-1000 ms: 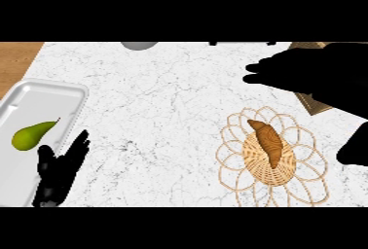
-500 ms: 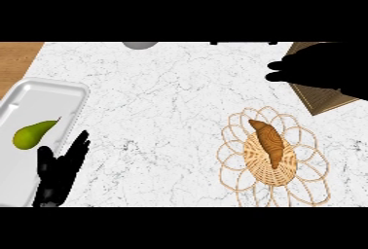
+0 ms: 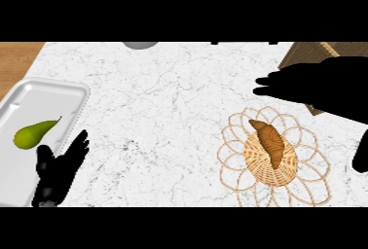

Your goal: Pick the croissant from the placemat and place it in the basket

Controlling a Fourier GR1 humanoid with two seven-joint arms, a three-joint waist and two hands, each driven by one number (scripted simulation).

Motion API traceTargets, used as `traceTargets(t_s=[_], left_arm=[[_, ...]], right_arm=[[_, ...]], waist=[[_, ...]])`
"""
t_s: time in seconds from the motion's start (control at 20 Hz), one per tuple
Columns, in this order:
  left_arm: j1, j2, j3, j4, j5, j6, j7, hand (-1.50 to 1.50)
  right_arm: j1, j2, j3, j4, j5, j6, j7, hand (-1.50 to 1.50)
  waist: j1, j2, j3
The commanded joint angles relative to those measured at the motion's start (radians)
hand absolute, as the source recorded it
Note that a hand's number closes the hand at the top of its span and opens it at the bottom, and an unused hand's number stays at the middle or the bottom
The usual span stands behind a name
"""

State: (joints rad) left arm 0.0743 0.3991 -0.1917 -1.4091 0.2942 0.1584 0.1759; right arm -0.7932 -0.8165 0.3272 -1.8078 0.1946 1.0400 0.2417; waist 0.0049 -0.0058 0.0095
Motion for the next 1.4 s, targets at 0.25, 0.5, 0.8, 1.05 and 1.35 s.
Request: traceTargets(t_s=[0.25, 0.5, 0.8, 1.05, 1.35], left_arm=[[-0.004, -0.023, -0.006, 0.026, -0.021, 0.000, 0.081, 0.00], [0.055, -0.043, -0.013, 0.023, -0.041, -0.008, 0.038, 0.00], [0.024, -0.044, -0.003, -0.015, -0.066, 0.004, 0.101, 0.00], [0.033, -0.053, 0.037, 0.018, -0.050, -0.028, 0.061, 0.00], [0.053, -0.106, -0.008, -0.027, -0.115, 0.030, 0.091, 0.00]], right_arm=[[0.190, 0.082, 0.085, -0.015, 0.242, -0.147, -0.126, -1.50], [0.206, 0.091, 0.158, 0.054, 0.401, -0.225, -0.186, -1.50], [0.223, 0.128, 0.180, 0.178, 0.499, -0.283, -0.280, -1.50], [0.259, 0.177, 0.194, 0.190, 0.560, -0.325, -0.309, -1.50], [0.296, 0.153, 0.165, 0.270, 0.646, -0.438, -0.420, -1.50]], waist=[[0.003, 0.012, -0.008], [0.008, 0.010, -0.009], [0.005, 0.008, -0.009], [0.002, 0.007, -0.010], [0.000, 0.006, -0.009]])
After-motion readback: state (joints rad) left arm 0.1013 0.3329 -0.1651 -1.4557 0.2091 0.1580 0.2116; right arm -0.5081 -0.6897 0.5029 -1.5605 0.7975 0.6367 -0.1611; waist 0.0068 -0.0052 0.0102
